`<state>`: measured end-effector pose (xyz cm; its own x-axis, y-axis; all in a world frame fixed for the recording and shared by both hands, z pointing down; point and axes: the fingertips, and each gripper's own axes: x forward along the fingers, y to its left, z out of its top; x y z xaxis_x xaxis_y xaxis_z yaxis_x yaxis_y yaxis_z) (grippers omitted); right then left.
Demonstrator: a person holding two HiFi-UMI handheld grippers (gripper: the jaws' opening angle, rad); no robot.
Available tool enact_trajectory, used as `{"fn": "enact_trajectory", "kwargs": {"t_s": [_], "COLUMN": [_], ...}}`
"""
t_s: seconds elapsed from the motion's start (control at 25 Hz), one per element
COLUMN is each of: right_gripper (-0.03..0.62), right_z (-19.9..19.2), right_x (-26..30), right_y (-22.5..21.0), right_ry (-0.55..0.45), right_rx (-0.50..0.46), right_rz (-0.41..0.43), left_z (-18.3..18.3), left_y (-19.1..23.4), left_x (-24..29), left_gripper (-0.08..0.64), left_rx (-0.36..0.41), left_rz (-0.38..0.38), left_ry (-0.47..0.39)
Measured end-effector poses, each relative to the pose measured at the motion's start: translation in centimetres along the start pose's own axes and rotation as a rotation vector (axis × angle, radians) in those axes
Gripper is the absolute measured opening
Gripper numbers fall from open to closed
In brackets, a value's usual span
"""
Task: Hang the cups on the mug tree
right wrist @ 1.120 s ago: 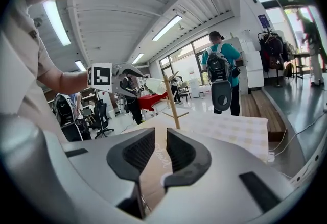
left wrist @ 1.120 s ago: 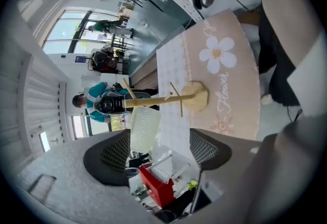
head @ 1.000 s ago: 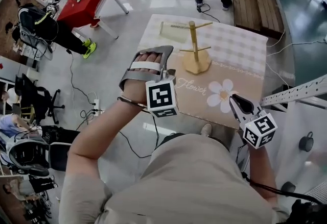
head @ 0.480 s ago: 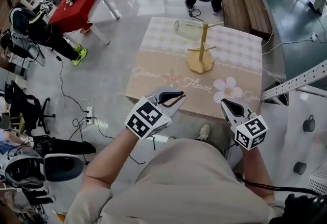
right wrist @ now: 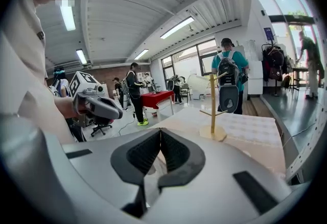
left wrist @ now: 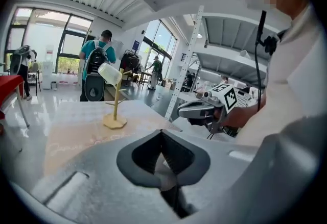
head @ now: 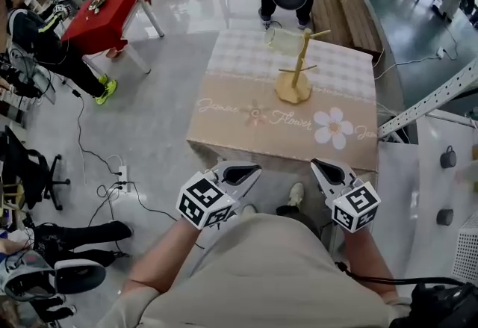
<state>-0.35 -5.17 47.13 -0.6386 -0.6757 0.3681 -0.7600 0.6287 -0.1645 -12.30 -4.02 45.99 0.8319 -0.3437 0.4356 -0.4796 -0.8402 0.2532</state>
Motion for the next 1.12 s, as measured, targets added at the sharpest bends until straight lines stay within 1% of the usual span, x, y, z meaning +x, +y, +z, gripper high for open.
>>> {"fn": "enact_trajectory", "kwargs": {"t_s": [0.08, 0.2, 0.32, 0.44, 0.64, 0.8, 0.96, 1.12], "right_gripper": [0.015, 0.015, 0.014, 0.014, 0.014, 0.014, 0.014, 0.014], "right_z": [-0.5, -1.6, -2.6, -2.9, -3.3, -2.8, -2.9, -2.8], "right_x": [-0.4, -0.8, -1.1, -1.4, -1.8, -1.6, -1.5, -1.2], "right_y": [1.8, 3.9, 5.3, 6.3, 7.3, 8.2, 8.8, 9.3], "right_ry": [0.005, 0.016, 0.03, 0.035, 0.04, 0.036, 0.042, 0.056], "right_rx": [0.001, 0.005, 0.016, 0.021, 0.047, 0.06, 0.065, 0.064], "right_rz": [-0.006, -0.007, -0.013, -0.018, -0.006, 0.007, 0.01, 0.019], "left_z": [-1.2, -2.7, -3.7, -3.9, -4.3, -3.8, -3.9, -4.2], "left_y": [-1.1, -2.5, -3.0, -3.5, -5.0, -6.2, -6.2, -5.8], "left_x": [-1.0, -2.0, -2.8, -3.4, -3.0, -2.5, -2.1, -2.3], "left_gripper": [0.008, 0.008, 0.008, 0.008, 0.008, 0.008, 0.008, 0.008], "left_rx": [0.009, -0.022, -0.012, 0.002, -0.002, 0.031, 0.037, 0.029], "left_rz": [-0.019, -0.067, -0.074, -0.086, -0.123, -0.147, -0.167, -0.169], "left_ry": [0.011, 0.008, 0.017, 0.019, 0.034, 0.042, 0.046, 0.053]}}
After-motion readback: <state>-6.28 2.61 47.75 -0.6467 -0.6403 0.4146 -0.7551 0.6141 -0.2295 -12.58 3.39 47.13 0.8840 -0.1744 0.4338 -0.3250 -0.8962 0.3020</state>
